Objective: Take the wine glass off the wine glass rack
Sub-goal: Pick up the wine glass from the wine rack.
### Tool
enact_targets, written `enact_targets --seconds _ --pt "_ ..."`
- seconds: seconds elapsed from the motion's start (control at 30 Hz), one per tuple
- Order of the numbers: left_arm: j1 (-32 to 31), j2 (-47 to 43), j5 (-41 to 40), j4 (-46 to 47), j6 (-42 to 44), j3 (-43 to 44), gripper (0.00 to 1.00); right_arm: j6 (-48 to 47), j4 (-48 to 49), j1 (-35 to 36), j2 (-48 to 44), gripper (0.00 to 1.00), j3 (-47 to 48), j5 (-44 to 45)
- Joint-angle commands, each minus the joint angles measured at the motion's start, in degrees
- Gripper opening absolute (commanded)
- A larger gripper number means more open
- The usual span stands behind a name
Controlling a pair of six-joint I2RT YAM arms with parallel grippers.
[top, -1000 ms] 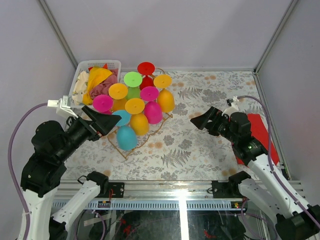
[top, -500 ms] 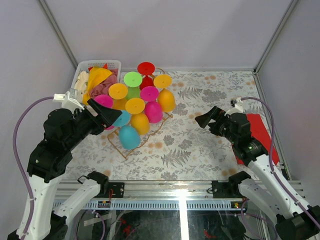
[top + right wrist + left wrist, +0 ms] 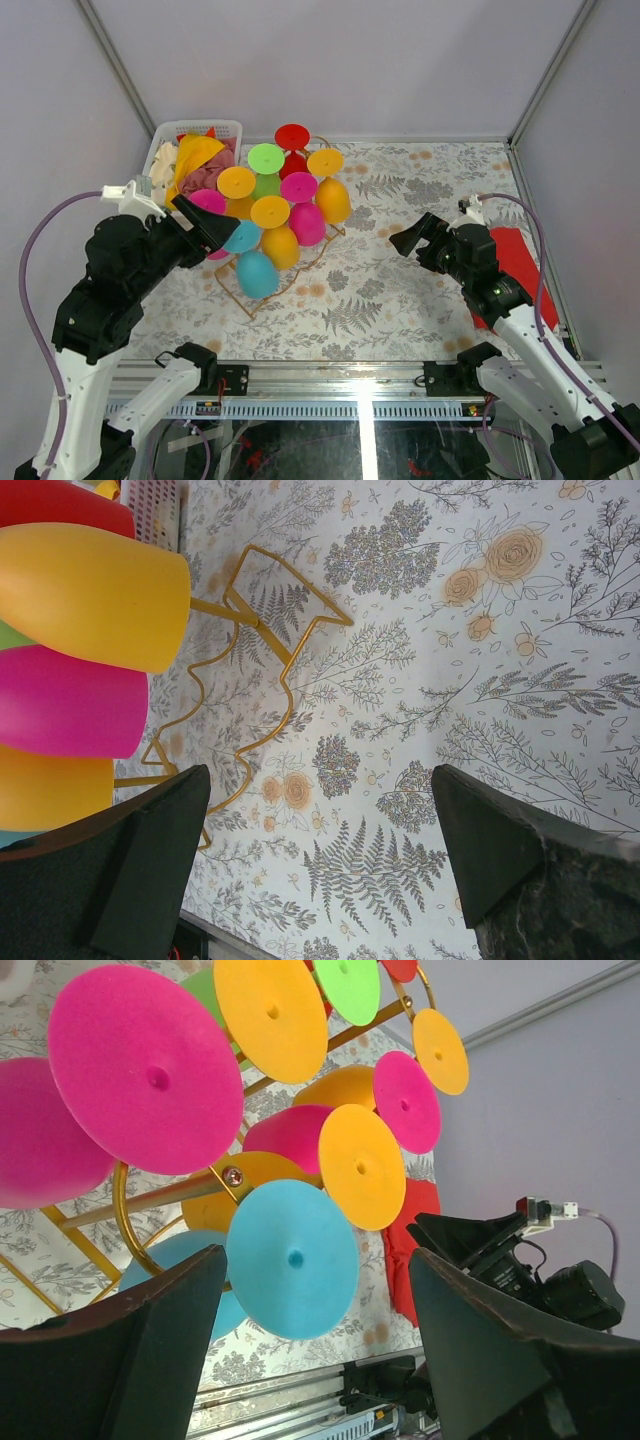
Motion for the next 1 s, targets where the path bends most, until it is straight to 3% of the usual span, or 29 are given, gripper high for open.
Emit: enact_targets --seconds 0.0,0.97 --pt "0.17 1.55 -1.42 -1.49 2.43 0.83 0.71 -1.04 1.75 0.39 -0.08 0.99 0.42 1.90" --pt "0.23 2.10 1.55 0.99 2.21 -3.70 0.64 -0.97 1.90 0.39 0.47 0.99 0.27 1.95"
